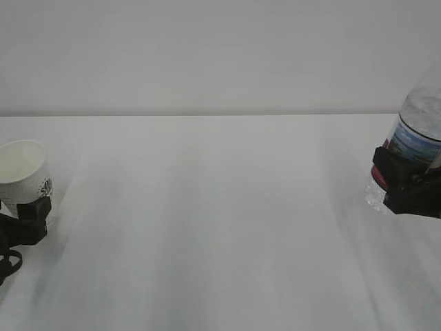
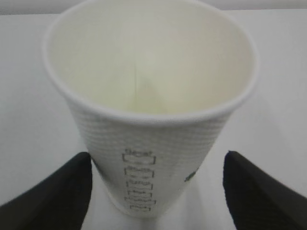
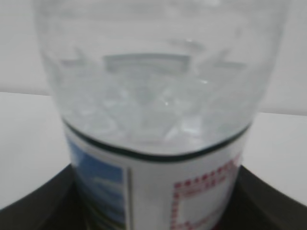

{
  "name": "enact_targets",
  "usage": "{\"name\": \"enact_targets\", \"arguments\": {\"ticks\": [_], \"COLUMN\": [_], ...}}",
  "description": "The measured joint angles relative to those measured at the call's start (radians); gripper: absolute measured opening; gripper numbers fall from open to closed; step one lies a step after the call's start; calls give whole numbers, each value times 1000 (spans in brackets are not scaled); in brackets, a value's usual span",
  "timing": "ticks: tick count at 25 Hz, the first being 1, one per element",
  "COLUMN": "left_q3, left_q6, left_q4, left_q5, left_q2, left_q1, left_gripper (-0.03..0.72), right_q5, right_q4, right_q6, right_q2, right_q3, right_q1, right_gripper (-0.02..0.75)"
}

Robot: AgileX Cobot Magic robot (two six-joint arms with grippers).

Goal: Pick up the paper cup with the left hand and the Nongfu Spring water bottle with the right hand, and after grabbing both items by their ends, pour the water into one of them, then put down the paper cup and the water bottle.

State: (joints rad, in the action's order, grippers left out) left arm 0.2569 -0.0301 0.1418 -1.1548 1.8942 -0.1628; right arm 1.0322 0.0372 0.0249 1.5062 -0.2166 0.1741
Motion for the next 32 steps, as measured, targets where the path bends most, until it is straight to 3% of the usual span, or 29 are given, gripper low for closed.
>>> {"name": "enact_targets", "arguments": {"ticks": [6,24,32], "left_q3": [0,33,77], "left_q6": [30,-19,-21], "left_q4": [38,-11,-72], "left_q5": [0,0,0], "left_q2": [0,4,8], "left_q1": [0,2,74], "left_gripper": [629,629,629], "right_q5": [0,0,0], "right_q4": [14,23,23], "right_q6": [4,10,11], "right_q2": [0,0,0], "right_q3": [0,0,0], "right_q1": [0,0,0], "right_gripper": [513,512,512]}}
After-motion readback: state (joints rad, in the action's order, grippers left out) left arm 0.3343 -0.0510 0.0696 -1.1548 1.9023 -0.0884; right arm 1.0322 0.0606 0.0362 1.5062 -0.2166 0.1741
